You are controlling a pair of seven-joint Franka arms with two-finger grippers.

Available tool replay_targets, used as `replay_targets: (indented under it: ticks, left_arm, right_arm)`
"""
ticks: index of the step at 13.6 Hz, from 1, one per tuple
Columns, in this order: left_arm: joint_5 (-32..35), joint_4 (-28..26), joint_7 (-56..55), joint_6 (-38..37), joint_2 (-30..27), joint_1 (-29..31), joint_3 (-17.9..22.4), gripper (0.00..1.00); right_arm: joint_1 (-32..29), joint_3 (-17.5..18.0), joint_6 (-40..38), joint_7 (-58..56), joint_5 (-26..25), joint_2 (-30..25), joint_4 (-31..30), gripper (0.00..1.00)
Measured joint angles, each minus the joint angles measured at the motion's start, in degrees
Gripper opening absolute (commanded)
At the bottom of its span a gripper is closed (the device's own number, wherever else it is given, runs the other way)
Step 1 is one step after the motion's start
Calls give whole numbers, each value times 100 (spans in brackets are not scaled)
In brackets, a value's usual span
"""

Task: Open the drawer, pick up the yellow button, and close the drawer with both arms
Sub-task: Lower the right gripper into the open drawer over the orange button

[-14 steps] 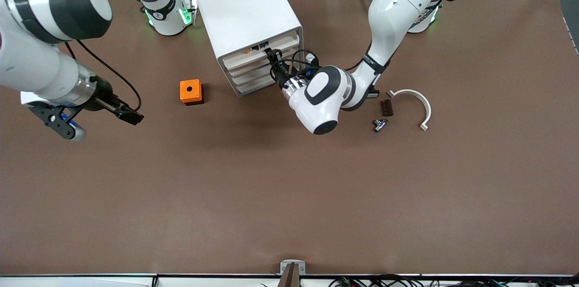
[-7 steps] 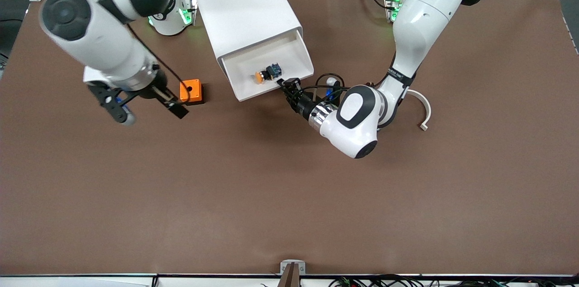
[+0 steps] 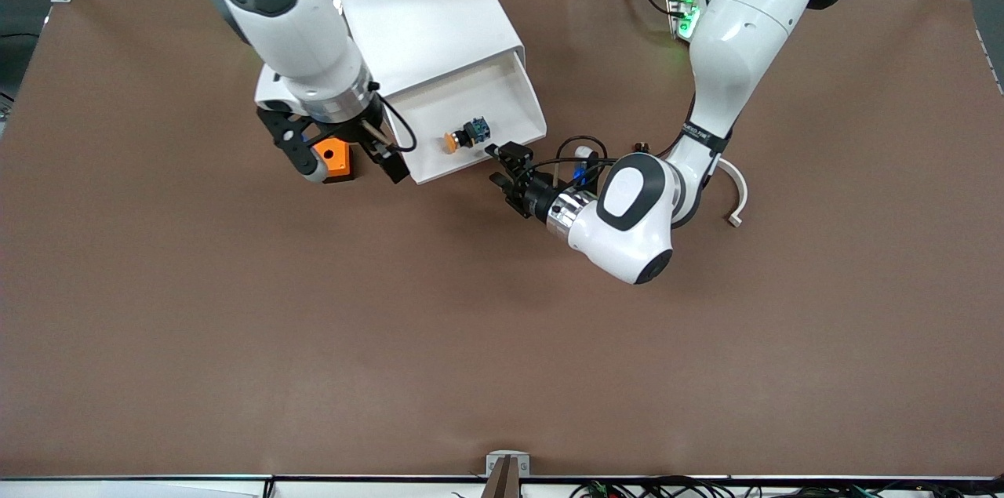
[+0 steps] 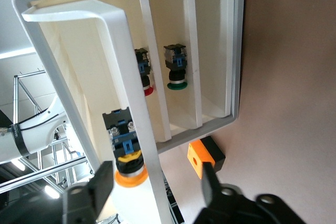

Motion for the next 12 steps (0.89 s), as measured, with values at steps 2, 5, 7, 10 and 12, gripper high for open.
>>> replay_targets:
  ticks: [2, 5, 7, 10, 12]
  left_arm:
    - [2, 96, 10, 1, -8, 99, 14, 99]
    - [94, 241, 202, -2, -46, 462, 26, 99]
    - [125, 306, 719, -17, -58, 829, 30, 99]
    - [718, 309, 1268, -45, -56, 1208, 43, 99]
    - [1477, 316, 1335, -53, -58, 1241, 34, 99]
  right_arm:
    - [265, 0, 269, 357, -8, 41, -267, 100]
    - [479, 0, 377, 681, -10, 174, -406, 100]
    - [578, -2, 403, 779, -10, 287, -412, 100]
    - [759, -2, 555, 1053, -10, 488, -418, 100]
    - [895, -2, 651, 1269, -10, 647, -420, 100]
